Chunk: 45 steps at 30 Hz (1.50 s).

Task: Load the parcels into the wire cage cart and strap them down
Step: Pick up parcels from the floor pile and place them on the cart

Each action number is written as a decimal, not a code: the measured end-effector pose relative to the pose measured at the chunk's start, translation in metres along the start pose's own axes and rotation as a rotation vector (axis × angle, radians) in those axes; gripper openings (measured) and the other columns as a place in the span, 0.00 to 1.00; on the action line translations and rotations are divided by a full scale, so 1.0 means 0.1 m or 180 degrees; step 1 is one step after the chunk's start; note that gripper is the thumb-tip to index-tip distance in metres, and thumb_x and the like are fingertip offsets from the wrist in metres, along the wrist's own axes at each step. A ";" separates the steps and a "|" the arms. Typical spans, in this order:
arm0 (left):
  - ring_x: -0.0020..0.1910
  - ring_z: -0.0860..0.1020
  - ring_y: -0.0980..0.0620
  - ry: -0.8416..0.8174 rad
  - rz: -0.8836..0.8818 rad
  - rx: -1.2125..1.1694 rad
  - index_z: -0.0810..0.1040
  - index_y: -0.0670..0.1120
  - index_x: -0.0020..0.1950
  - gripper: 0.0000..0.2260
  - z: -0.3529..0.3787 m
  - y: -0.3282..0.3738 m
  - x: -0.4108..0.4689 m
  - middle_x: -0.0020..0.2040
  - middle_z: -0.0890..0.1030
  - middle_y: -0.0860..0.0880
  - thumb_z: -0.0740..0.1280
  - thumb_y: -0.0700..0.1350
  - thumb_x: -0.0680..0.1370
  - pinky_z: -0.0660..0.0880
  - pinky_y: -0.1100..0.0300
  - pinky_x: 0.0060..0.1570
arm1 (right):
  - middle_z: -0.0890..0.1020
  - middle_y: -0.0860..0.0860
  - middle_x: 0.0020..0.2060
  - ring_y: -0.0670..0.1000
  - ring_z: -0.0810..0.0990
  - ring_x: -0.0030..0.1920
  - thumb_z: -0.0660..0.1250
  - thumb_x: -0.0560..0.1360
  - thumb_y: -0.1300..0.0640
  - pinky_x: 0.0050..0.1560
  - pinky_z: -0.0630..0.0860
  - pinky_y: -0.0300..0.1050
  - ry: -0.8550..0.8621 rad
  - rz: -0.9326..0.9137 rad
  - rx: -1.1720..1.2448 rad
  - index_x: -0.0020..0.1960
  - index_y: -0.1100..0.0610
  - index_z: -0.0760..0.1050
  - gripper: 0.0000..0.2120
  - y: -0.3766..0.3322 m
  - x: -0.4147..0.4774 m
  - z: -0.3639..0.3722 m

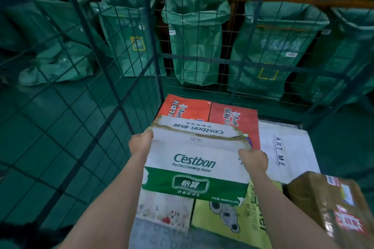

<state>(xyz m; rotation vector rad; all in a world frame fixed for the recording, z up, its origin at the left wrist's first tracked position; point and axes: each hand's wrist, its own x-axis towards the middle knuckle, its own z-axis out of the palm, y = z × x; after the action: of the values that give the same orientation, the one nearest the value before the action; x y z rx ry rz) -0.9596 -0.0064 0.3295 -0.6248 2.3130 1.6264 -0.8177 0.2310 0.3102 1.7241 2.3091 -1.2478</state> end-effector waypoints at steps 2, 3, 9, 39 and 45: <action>0.30 0.62 0.49 -0.0040 0.0066 0.0097 0.64 0.43 0.32 0.10 0.11 0.15 0.31 0.33 0.66 0.47 0.64 0.44 0.69 0.59 0.58 0.32 | 0.82 0.62 0.48 0.61 0.79 0.51 0.54 0.56 0.50 0.49 0.75 0.46 0.0019 -0.0032 -0.0065 0.50 0.67 0.80 0.31 -0.22 0.20 0.13; 0.30 0.64 0.49 -0.0080 0.0089 0.0172 0.65 0.43 0.32 0.10 0.17 0.22 0.48 0.34 0.67 0.46 0.64 0.45 0.68 0.61 0.58 0.32 | 0.82 0.62 0.48 0.61 0.79 0.50 0.55 0.57 0.50 0.46 0.74 0.44 0.0018 -0.0043 -0.0060 0.49 0.67 0.80 0.30 -0.33 0.32 0.21; 0.34 0.68 0.47 -0.0343 0.0318 0.0301 0.71 0.39 0.38 0.17 0.75 0.53 1.82 0.39 0.70 0.43 0.61 0.50 0.57 0.62 0.62 0.29 | 0.81 0.62 0.47 0.60 0.78 0.48 0.56 0.63 0.46 0.46 0.71 0.45 0.0291 -0.0316 -0.0165 0.48 0.66 0.80 0.27 -1.14 1.35 0.78; 0.63 0.70 0.46 -0.1504 0.0997 0.2058 0.52 0.47 0.78 0.28 1.87 0.64 2.86 0.73 0.64 0.41 0.59 0.45 0.80 0.65 0.61 0.55 | 0.65 0.56 0.72 0.57 0.68 0.69 0.58 0.78 0.64 0.61 0.69 0.47 -0.1133 -0.0702 0.0258 0.77 0.59 0.53 0.29 -1.74 2.06 1.95; 0.55 0.74 0.47 -0.1597 0.1141 0.2017 0.56 0.45 0.77 0.26 1.55 0.76 2.04 0.71 0.65 0.40 0.60 0.44 0.80 0.64 0.64 0.49 | 0.66 0.54 0.71 0.54 0.70 0.66 0.58 0.77 0.63 0.59 0.69 0.41 -0.1105 -0.0750 0.0276 0.76 0.59 0.57 0.28 -1.54 1.58 1.34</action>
<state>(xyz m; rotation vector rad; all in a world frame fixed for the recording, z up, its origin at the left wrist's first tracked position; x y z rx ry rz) -1.1820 0.1189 0.2501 0.3145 2.4084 0.8991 -1.0629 0.2679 0.2389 1.1588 2.3211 -1.5603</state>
